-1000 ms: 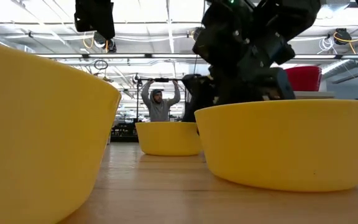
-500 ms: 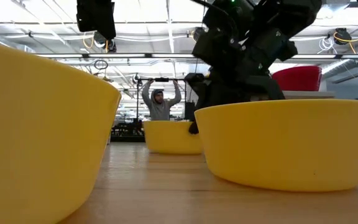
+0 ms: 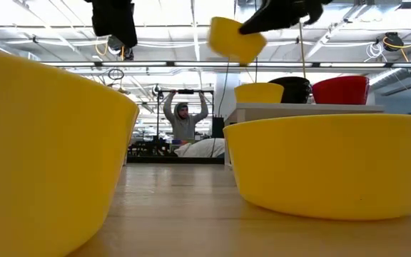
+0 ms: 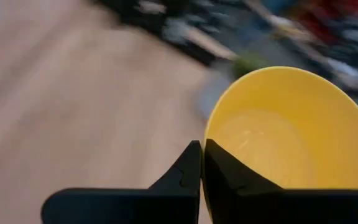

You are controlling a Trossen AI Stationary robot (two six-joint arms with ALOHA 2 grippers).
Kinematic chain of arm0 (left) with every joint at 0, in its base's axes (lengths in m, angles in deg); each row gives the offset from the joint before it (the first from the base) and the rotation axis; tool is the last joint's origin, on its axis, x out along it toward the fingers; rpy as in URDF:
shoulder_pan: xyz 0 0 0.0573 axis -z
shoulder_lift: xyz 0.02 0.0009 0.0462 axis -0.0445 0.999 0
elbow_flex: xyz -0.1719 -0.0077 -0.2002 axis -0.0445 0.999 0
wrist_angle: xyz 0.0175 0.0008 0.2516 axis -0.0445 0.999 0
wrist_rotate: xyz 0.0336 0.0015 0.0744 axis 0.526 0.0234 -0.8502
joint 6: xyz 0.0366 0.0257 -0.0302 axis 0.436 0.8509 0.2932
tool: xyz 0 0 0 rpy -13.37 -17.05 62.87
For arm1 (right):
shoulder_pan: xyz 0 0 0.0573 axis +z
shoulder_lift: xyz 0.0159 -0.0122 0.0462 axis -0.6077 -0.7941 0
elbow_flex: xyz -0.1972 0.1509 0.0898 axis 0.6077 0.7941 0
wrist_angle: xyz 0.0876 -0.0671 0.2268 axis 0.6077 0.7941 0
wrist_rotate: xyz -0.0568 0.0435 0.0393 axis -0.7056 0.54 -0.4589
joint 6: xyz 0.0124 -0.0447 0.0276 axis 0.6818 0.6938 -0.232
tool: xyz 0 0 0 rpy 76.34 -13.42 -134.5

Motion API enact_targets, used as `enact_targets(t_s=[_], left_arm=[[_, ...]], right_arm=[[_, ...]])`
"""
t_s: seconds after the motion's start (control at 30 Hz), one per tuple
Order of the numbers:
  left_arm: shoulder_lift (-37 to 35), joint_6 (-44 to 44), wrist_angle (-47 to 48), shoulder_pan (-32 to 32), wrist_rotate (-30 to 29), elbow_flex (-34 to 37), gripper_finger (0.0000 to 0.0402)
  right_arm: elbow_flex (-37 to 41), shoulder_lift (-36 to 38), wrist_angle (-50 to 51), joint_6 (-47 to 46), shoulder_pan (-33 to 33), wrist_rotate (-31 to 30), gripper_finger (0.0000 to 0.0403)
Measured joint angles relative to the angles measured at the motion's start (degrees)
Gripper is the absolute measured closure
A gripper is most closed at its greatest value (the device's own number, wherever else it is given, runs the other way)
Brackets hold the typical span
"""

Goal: Pick & Place Mini bowls
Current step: Stack the yellow bowl on top of the yellow bowl on the shelf

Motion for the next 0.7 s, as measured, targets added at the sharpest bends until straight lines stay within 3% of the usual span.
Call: enact_targets(t_s=[0.1,0.23,0.43,0.7], left_arm=[[0.00,1.71,0.02,-0.45,-1.01,0.00,0.0369],[0.00,3.38,-0.23,-2.05,-1.30,0.00,0.0369],[0.00,3.29,-0.22,-5.03,-1.27,0.00,0.0369],[0.00,4.35,-0.17,-6.20,0.25,0.00,0.0369]], right_arm=[[0.00,5.66,3.03,-1.49,-3.87,-5.38,0.0402],[-0.02,8.49,6.46,-7.95,-11.92,-3.73,0.0402],[0.00,4.04,7.80,-10.54,-21.17,0.15,0.0402],[0.04,0.13,8.08,-10.61,-23.58,4.01,0.0403]])
